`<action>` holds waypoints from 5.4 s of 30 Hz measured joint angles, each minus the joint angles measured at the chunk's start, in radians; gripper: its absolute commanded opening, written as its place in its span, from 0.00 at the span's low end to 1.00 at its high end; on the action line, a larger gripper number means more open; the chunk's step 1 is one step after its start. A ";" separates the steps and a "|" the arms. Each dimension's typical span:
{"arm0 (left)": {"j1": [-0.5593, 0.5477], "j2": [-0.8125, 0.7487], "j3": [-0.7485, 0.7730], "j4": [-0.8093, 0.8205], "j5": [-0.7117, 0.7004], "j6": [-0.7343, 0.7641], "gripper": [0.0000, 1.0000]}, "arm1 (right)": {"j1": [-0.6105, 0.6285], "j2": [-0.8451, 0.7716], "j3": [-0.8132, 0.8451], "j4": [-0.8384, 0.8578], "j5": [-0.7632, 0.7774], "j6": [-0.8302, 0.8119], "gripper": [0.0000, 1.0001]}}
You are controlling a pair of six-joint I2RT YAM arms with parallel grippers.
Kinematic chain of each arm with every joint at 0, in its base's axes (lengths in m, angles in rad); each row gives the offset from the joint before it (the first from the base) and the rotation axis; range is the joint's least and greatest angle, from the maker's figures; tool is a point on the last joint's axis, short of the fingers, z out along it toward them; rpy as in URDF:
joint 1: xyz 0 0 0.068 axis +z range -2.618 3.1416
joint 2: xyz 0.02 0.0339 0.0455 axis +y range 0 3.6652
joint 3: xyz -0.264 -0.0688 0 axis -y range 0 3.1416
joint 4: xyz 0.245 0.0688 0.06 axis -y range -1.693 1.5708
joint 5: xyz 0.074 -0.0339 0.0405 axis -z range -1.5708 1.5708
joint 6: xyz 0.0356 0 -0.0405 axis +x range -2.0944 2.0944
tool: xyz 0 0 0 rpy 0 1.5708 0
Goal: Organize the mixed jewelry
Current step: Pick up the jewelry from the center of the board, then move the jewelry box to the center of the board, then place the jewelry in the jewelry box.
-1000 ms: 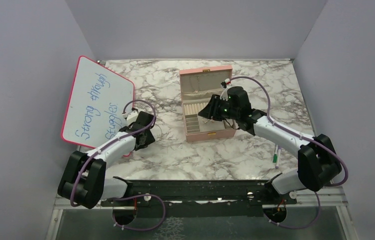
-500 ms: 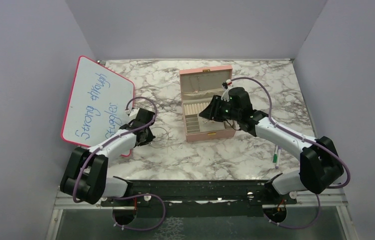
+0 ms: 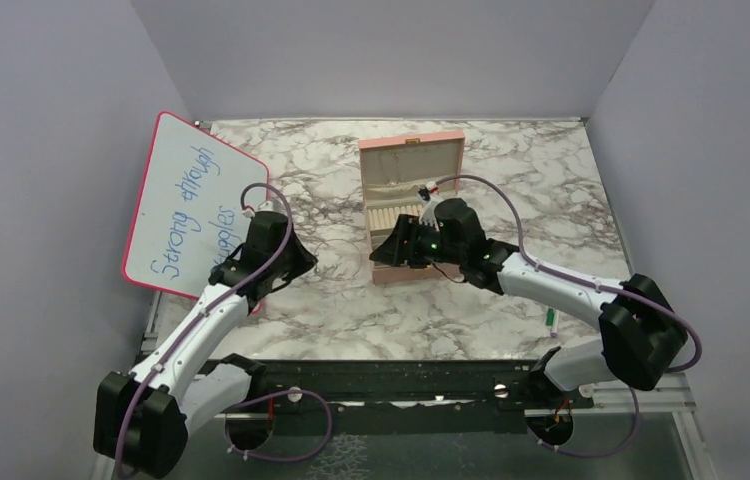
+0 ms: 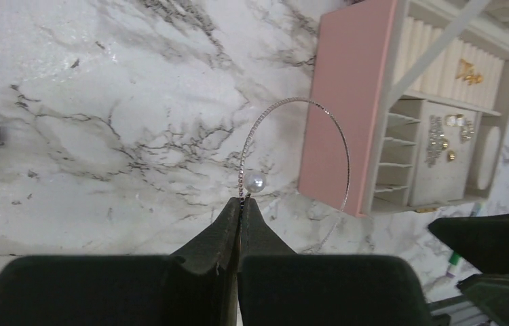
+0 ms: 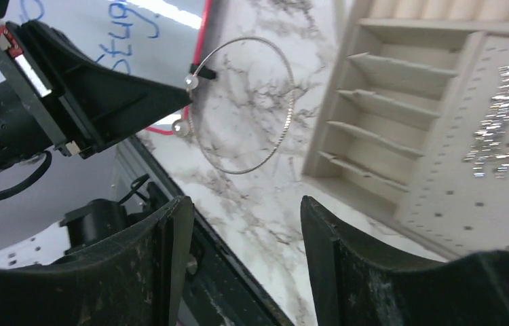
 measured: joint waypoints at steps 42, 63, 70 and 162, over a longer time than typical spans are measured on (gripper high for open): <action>0.000 -0.050 0.135 0.150 0.151 0.007 0.87 | 0.121 -0.182 -0.021 0.168 0.475 0.023 0.01; -0.196 0.564 0.370 0.341 0.058 0.183 0.47 | 0.100 -0.415 0.035 -0.217 0.776 -0.276 0.01; -0.235 0.645 0.435 0.243 -0.116 0.178 0.29 | 0.100 -0.420 0.029 -0.218 0.790 -0.288 0.01; -0.104 0.081 0.214 -0.021 -0.102 0.263 0.54 | -0.025 0.067 0.257 0.027 -0.020 -0.834 0.01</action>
